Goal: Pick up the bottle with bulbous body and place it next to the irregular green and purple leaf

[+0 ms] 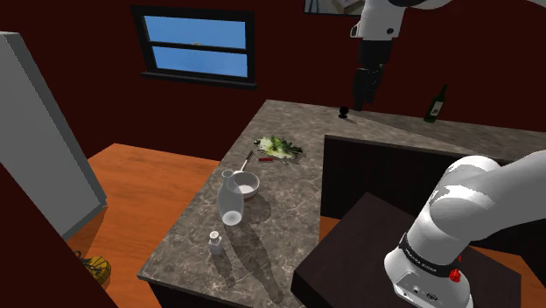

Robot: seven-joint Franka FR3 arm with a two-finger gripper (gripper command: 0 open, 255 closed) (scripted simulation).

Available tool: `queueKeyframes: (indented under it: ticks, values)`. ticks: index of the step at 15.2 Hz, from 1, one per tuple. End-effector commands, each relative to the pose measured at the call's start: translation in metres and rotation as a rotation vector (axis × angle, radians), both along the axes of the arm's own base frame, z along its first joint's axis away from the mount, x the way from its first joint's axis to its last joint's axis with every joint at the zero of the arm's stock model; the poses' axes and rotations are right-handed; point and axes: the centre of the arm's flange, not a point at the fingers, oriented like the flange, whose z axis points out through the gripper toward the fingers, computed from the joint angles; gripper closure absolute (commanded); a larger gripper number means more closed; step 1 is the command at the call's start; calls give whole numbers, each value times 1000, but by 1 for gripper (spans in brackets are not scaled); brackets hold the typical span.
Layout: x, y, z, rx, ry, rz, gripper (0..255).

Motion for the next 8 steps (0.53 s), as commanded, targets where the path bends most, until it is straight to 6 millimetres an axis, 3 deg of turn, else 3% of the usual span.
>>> queueKeyframes:
  ticks: [1,8]
  values:
    - [0,0,0,0,0,0,0]
    - [52,42,-60,-2,-30,19,0]
